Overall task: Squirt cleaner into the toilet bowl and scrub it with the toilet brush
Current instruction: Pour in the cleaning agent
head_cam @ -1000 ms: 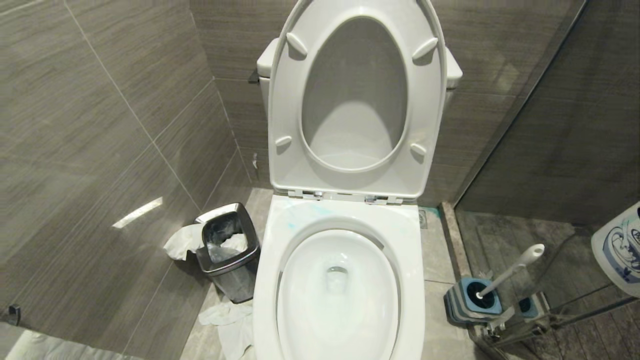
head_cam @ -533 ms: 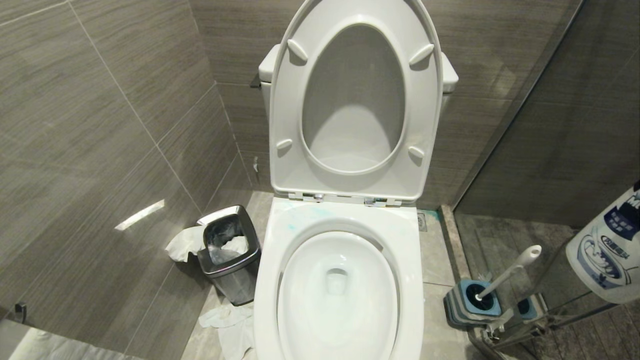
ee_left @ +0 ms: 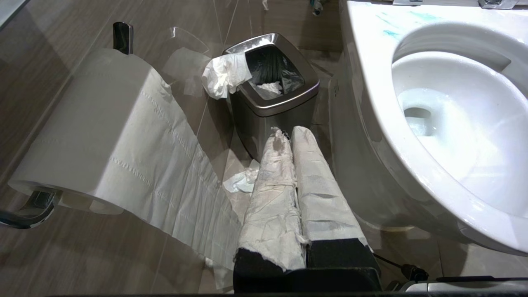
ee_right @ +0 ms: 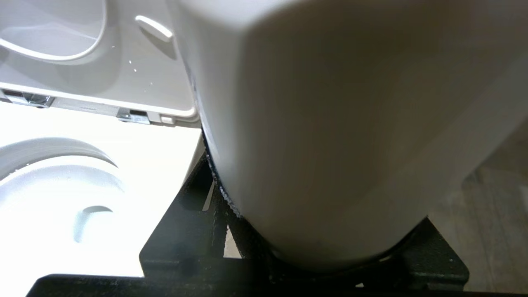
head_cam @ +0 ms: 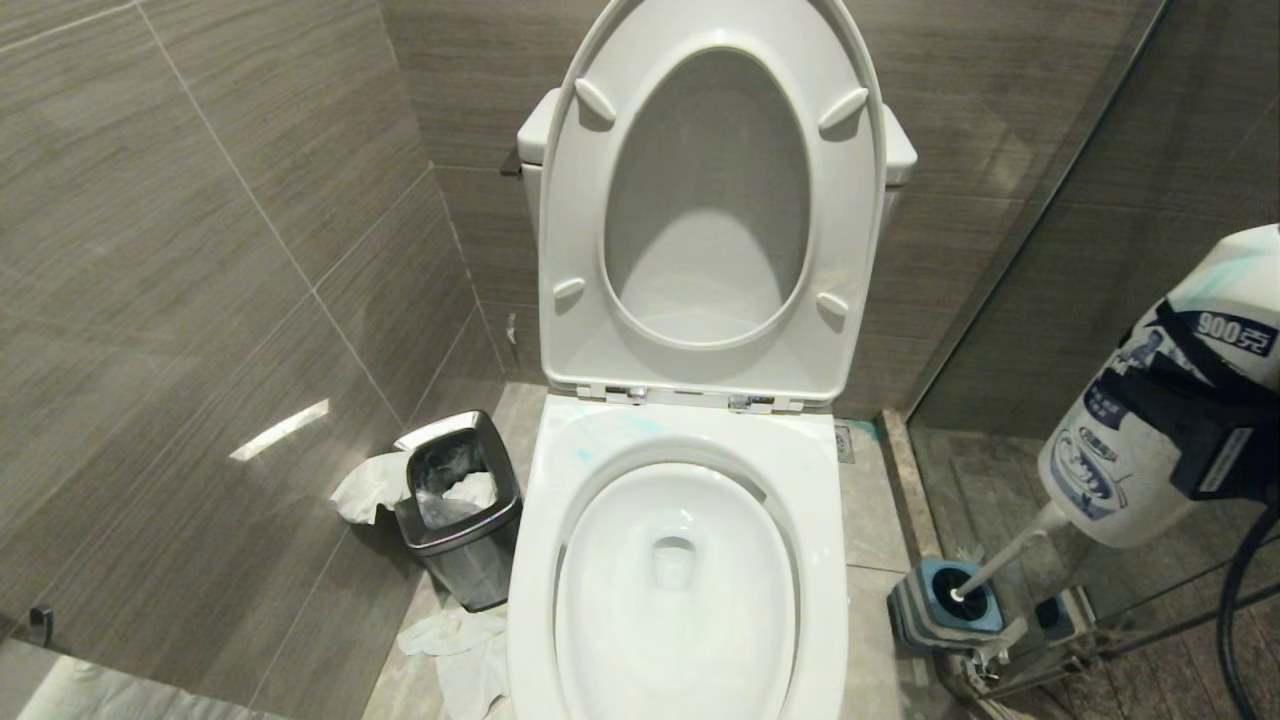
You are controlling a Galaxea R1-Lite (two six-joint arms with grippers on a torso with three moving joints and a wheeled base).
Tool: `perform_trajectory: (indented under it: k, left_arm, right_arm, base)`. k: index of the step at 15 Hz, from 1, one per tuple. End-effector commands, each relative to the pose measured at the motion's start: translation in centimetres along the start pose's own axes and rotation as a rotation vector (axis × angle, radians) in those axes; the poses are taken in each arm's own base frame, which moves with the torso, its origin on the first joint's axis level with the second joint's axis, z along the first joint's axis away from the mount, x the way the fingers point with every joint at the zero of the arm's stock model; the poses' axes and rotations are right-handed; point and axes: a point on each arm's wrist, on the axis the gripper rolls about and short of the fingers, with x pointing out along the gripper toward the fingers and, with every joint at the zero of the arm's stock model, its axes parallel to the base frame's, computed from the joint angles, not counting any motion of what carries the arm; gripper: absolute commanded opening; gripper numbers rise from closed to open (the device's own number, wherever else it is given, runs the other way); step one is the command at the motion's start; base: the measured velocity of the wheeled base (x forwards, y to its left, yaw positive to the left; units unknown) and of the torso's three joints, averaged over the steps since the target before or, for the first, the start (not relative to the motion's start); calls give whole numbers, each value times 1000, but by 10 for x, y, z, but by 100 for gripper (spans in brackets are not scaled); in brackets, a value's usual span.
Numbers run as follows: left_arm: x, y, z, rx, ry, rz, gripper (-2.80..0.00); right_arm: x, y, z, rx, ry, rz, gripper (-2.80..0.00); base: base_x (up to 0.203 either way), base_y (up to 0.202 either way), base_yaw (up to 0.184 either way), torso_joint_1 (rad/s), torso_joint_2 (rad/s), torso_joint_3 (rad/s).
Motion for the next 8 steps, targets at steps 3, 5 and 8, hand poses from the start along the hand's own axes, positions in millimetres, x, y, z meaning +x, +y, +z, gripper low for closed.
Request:
perform_trajectory:
  k: [3,5,8]
  left_arm:
    - [0,0,0,5,2,1,-280]
    - [0,0,0,5,2,1,-280]
    - [0,0,0,5,2,1,-280]
  right_arm:
    - [32,46,-13,-113,83,66,-280]
    - [33,59,-20,-147,107,98,-280]
    - [33,80,-35,-199,162,118,-280]
  base:
    - [0,0,0,0,0,0]
    - [0,0,0,0,0,0]
    - [0,0,0,0,0,0]
